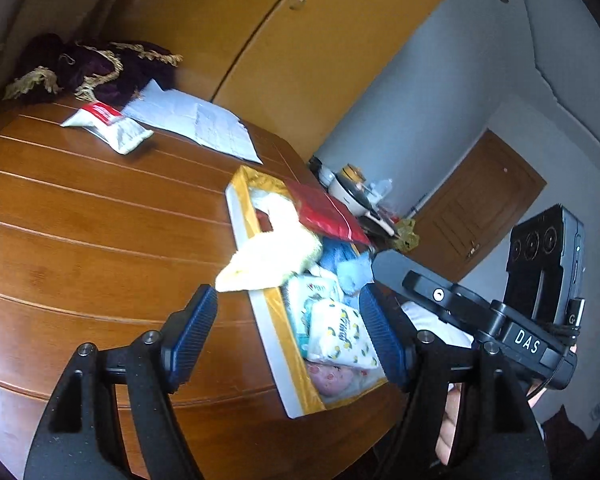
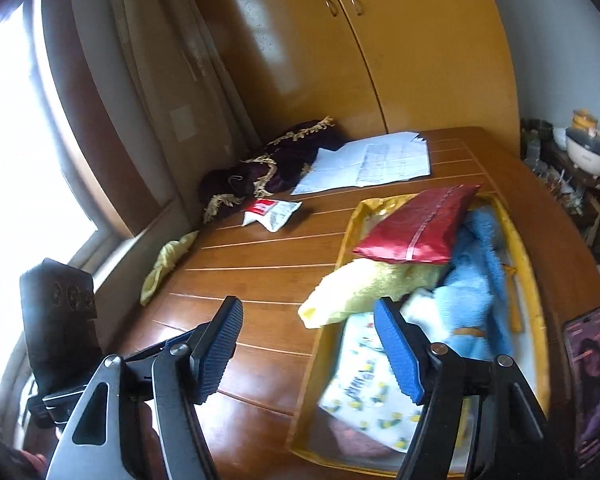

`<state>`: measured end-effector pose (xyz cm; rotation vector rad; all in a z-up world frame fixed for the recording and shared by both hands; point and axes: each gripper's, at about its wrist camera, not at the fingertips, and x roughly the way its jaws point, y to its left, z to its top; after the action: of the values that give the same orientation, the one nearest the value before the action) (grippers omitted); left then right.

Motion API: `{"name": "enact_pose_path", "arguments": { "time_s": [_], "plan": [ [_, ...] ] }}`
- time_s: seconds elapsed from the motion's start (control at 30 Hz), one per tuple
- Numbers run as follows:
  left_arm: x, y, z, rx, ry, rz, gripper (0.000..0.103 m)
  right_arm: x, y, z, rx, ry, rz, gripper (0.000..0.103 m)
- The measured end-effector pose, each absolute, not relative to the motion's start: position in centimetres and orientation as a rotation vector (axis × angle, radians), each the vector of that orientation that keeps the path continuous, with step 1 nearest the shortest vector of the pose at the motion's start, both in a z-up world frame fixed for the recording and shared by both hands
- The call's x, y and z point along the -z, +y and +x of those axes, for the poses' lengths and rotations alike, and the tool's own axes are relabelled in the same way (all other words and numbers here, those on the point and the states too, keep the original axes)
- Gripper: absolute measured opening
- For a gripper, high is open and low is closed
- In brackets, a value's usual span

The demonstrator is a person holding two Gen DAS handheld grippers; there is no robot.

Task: Organize soft objects
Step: 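Open both grippers to drop the cloth and tissue pack into the box, then move the left gripper to the yellow towel while the right gripper approaches the wet-wipe pack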

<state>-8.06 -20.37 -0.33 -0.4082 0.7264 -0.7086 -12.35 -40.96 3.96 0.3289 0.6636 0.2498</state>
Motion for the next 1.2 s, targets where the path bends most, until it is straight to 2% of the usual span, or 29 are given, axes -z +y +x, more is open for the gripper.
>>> {"name": "enact_pose_path", "arguments": {
  "time_s": [0.2,0.43,0.7,1.13,1.2],
  "plan": [
    [-0.7,-12.7,-6.3,0.488,0.65,-0.503,0.073,-4.6,-34.9,-8.6,-0.37,0.704,0.319,0.07],
    [-1.2,-6.8,-6.3,0.286,0.612,-0.487,0.073,-5.2,-29.3,-3.3,-0.477,0.758,0.357,0.07],
    [-2.2,-3.1,-1.1,-0.007,0.661,-0.293,0.073,-4.8,-24.9,3.1,-0.5,0.781,0.435,0.07],
    [5.4,-4.3,13.2,-0.318,0.847,0.101,0.072,-0.2,-24.6,6.1,-0.371,0.832,0.421,0.071],
    [6.5,-4.2,13.9,-0.375,0.857,0.123,0.062,0.1,-24.5,6.2,-0.369,0.841,0.414,0.071]
  ]
}}
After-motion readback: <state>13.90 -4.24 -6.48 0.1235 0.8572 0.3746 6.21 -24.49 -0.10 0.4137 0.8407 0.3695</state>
